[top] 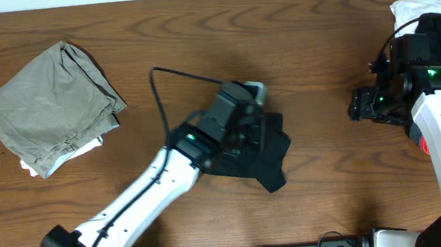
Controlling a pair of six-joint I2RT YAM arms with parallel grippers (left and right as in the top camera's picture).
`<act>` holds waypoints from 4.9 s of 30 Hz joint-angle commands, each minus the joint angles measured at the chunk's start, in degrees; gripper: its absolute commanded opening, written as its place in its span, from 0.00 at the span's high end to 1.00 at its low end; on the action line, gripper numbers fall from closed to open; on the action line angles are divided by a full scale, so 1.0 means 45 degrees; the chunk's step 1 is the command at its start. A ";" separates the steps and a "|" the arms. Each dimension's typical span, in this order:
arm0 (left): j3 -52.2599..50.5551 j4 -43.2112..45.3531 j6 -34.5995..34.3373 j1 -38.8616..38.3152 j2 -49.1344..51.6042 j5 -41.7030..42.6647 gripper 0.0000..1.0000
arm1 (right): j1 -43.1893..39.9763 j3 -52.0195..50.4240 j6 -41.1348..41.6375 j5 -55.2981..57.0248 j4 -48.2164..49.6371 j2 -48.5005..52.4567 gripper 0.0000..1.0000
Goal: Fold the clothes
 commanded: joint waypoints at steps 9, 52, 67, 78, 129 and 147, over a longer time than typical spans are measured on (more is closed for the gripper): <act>0.0136 -0.3696 0.0131 0.4216 -0.0646 -0.1574 0.65 | 0.1428 -0.0379 -0.2244 -0.4668 -0.0214 -0.0005 0.27; -0.0651 -0.4231 0.0136 0.4337 0.0160 -0.1948 0.63 | 0.4629 -0.4124 0.0146 -0.7038 0.6645 0.2875 0.99; -0.0651 -0.4226 0.0136 0.4337 0.0160 -0.1962 0.63 | 0.3711 -0.1919 0.0267 -0.7834 0.6654 0.2871 0.99; -0.0651 -0.4182 0.0136 0.4337 0.0160 -0.2127 0.63 | 0.3128 -0.1841 0.0874 -0.4974 0.6649 0.2875 0.96; -0.0651 -0.4284 0.0136 0.4337 0.0160 -0.2132 0.63 | 0.4804 -0.2040 -0.0680 -0.5173 0.1263 0.1831 0.63; -0.0651 -0.4279 0.0136 0.4337 0.0160 -0.2127 0.62 | 0.4804 -0.3745 0.0233 -0.6674 0.3487 0.1831 0.62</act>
